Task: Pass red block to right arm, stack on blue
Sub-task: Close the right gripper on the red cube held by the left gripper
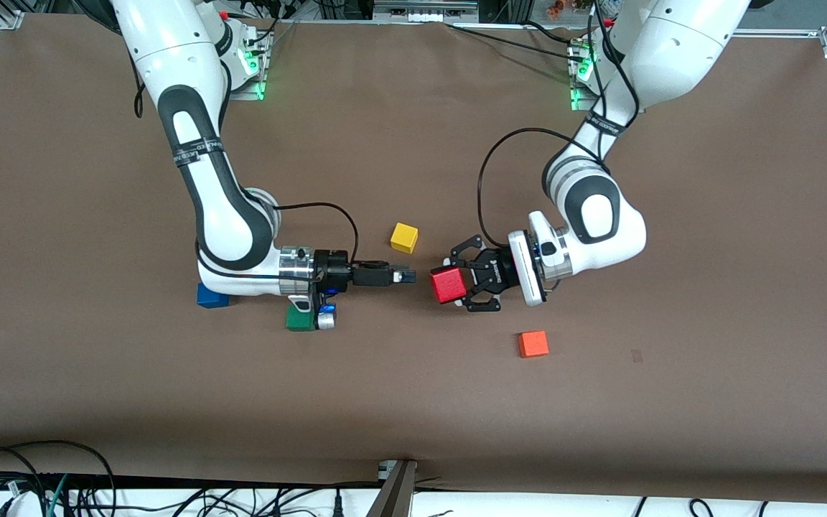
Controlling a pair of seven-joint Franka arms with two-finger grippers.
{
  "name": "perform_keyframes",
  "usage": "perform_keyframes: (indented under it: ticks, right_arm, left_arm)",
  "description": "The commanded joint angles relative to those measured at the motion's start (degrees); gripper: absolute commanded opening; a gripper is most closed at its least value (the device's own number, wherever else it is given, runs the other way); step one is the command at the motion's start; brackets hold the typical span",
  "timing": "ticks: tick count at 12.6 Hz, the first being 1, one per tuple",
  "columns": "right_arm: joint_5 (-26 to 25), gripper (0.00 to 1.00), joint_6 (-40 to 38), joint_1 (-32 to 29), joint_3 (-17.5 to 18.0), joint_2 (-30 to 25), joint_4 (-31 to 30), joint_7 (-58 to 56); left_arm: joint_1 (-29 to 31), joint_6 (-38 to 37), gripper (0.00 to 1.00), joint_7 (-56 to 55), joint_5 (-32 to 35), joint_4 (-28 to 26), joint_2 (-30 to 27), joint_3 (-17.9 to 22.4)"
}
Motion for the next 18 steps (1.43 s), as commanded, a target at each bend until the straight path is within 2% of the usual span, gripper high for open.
perform_keyframes:
  ticks: [1, 4, 6, 7, 8, 9, 10, 14, 15, 16, 18]
  right_arm:
    - [1.63, 1.0, 2.94, 1.83, -0.27, -0.68, -0.65, -0.34]
    - [2.16, 1.0, 3.92, 2.54, -0.27, -0.68, -0.57, -0.34]
    - [2.07, 0.95, 5.84, 3.33, -0.27, -0.77, -0.48, -0.34]
    - [2.07, 0.84, 6.55, 3.94, -0.27, -0.77, -0.39, -0.43]
    - [1.99, 0.42, 7.08, 4.12, -0.27, -0.85, -0.39, -0.78]
    - [1.81, 0.12, 7.08, 4.12, -0.27, -0.85, -0.3, -1.13]
    - [1.64, 0.02, 7.08, 3.95, -0.36, -0.85, -0.3, -1.22]
    - [1.55, 0.0, 7.08, 3.77, -0.45, -0.85, -0.13, -1.13]
    - [1.55, 0.0, 7.08, 3.77, -0.45, -0.85, -0.04, -1.13]
    - [1.46, 0.0, 7.08, 3.69, -0.62, -0.94, -0.04, -1.05]
    - [0.07, 0.0, 7.0, 3.25, -1.5, -1.2, 0.05, -1.22]
  left_arm:
    - [-2.05, 1.5, 0.0, 2.5, -3.48, 1.58, 0.69, 0.41]
    - [-3.1, 1.5, 0.0, 3.2, -5.16, 1.58, 0.69, 0.41]
    - [-3.1, 1.5, 0.0, 3.38, -5.86, 1.58, 0.61, 0.41]
    - [-3.19, 1.59, 0.0, 3.29, -5.87, 2.01, 0.52, 0.41]
    - [-3.28, 2.02, 0.0, 3.2, -5.87, 2.63, 0.43, 0.49]
    - [-3.37, 3.59, 0.0, 3.2, -5.87, 2.63, 0.0, 0.41]
    - [-3.46, 3.87, 0.0, 2.94, -5.95, 2.9, 0.08, 0.41]
    - [-3.98, 4.66, 0.0, 2.76, -5.43, 3.69, -0.1, 0.41]
    - [-3.98, 4.66, 0.73, 3.2, -4.99, 3.69, -0.1, 0.49]
    - [-3.81, 4.66, 1.0, 3.81, -4.9, 3.6, -0.1, 0.49]
    - [-3.55, 4.66, 1.0, 4.08, -4.9, 3.07, -0.97, 0.49]
